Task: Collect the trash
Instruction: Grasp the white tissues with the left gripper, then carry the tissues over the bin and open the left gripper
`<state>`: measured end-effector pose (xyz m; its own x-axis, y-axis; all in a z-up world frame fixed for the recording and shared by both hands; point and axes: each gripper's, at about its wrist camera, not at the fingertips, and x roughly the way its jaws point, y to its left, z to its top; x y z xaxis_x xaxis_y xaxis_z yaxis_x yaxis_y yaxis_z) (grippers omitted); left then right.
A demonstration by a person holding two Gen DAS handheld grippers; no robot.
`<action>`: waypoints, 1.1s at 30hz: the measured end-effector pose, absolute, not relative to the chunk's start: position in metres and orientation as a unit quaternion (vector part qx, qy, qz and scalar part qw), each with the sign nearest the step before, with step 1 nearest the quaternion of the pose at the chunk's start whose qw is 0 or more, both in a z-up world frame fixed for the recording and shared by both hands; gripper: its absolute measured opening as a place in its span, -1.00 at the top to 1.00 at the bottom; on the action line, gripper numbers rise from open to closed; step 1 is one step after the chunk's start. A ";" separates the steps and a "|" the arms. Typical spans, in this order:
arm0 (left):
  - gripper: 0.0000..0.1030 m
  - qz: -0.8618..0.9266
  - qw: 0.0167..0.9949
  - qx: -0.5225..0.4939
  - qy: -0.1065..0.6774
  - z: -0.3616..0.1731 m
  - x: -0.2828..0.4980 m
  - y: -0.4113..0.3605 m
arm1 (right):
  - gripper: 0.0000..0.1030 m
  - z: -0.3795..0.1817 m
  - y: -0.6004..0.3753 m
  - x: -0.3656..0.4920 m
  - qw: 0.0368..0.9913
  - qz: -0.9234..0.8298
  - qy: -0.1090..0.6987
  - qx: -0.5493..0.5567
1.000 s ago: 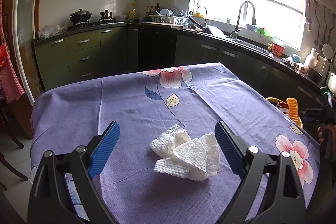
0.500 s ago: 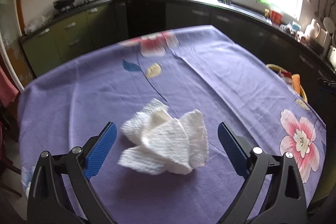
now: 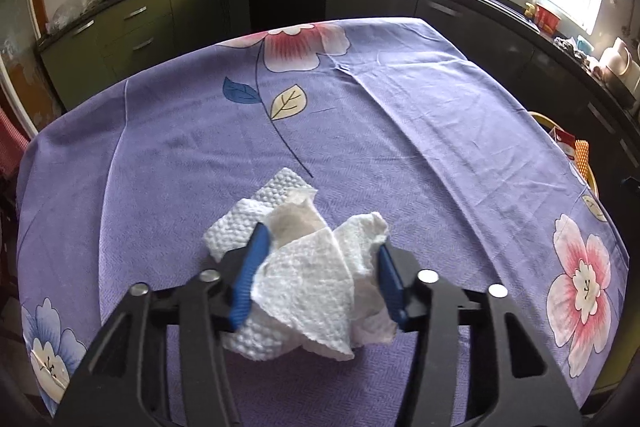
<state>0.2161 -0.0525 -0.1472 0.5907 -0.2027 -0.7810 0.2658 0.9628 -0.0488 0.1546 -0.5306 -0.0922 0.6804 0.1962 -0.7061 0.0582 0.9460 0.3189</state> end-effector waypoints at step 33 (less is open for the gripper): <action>0.68 -0.398 0.848 0.101 0.334 -0.020 0.201 -0.312 | -0.39 -0.099 -0.659 0.093 0.903 -0.052 0.362 0.226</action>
<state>0.2006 -0.3123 -0.0205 0.4598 -0.6081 -0.6472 0.7427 0.6628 -0.0951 0.0933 -0.6590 -0.0992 0.7328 0.0693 -0.6770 0.2582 0.8921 0.3708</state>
